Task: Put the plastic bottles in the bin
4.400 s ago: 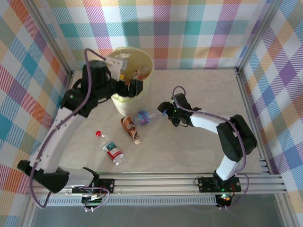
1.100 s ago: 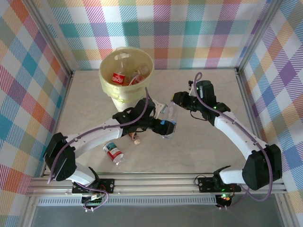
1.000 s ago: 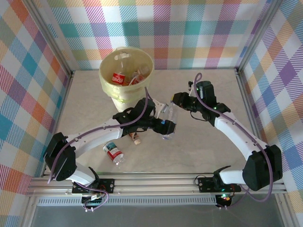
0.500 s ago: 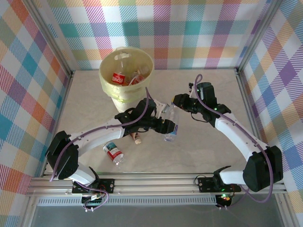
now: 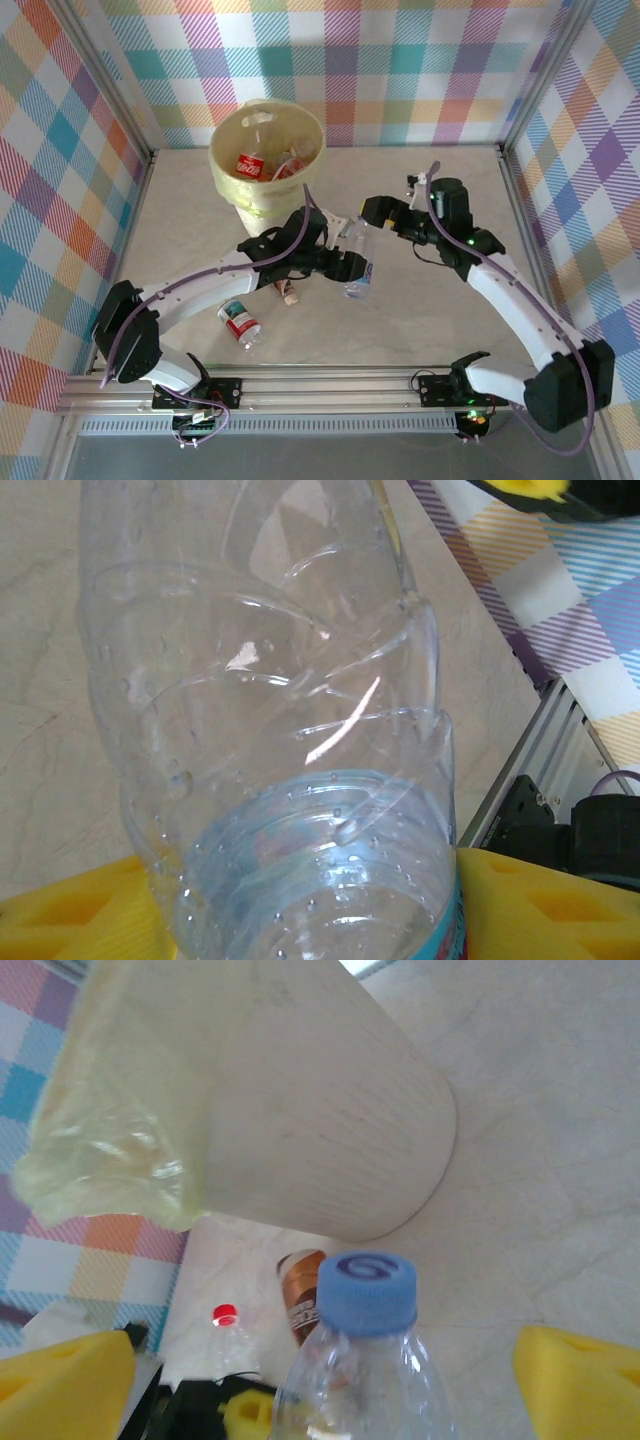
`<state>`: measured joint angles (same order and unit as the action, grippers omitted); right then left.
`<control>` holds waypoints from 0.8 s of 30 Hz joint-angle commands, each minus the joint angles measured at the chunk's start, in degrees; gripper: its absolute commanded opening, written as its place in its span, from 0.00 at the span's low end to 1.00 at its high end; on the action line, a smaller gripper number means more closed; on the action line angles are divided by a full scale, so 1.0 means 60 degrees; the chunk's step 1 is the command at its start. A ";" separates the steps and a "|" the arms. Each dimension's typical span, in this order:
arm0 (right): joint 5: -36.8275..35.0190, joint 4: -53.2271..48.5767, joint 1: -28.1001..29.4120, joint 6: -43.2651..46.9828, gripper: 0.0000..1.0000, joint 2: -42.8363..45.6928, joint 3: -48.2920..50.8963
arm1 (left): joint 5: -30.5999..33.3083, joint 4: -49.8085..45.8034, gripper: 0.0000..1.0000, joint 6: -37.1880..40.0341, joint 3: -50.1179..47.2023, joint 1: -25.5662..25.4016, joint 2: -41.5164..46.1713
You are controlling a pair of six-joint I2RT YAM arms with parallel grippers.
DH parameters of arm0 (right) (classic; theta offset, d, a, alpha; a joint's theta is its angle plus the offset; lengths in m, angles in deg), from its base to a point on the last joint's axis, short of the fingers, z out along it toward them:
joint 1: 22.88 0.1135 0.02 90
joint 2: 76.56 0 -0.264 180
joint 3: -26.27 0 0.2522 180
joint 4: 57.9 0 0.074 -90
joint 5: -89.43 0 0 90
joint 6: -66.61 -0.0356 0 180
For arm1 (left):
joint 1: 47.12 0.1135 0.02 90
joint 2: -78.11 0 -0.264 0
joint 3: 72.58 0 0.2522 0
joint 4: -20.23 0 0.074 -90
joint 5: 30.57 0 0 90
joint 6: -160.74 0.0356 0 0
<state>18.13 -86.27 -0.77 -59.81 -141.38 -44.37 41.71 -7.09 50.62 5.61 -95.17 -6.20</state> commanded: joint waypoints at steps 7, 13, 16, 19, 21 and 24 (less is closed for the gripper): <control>0.1795 -0.1615 -0.0052 0.3097 1.00 0.2401 0.0149 | 0.0118 -0.2125 0.67 0.0572 0.2002 0.0887 0.0878; 0.1863 -0.2271 -0.0052 0.3638 1.00 0.2933 -0.0303 | 0.0048 -0.3514 0.67 0.1012 0.4465 0.1675 0.0395; 0.1940 -0.2228 -0.0052 0.3569 1.00 0.2937 -0.0305 | 0.0161 -0.4199 0.68 0.1198 0.6020 0.2187 -0.0088; 0.2007 -0.2220 -0.0052 0.3443 1.00 0.2911 -0.0305 | 0.0424 -0.4667 0.68 0.1232 0.7274 0.2816 -0.0641; 0.1984 -0.2222 -0.0052 0.3378 1.00 0.2925 -0.0316 | 0.0635 -0.4770 0.68 0.1151 0.7810 0.3233 -0.0941; 0.1824 -0.2325 -0.0056 0.3276 1.00 0.2908 -0.0420 | 0.1001 -0.4694 0.68 0.0979 0.8279 0.3861 -0.1325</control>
<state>28.62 -99.58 -0.81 -40.47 -124.02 -44.99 45.01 -32.05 56.63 53.24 -74.58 -11.75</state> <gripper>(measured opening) 0.996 0.677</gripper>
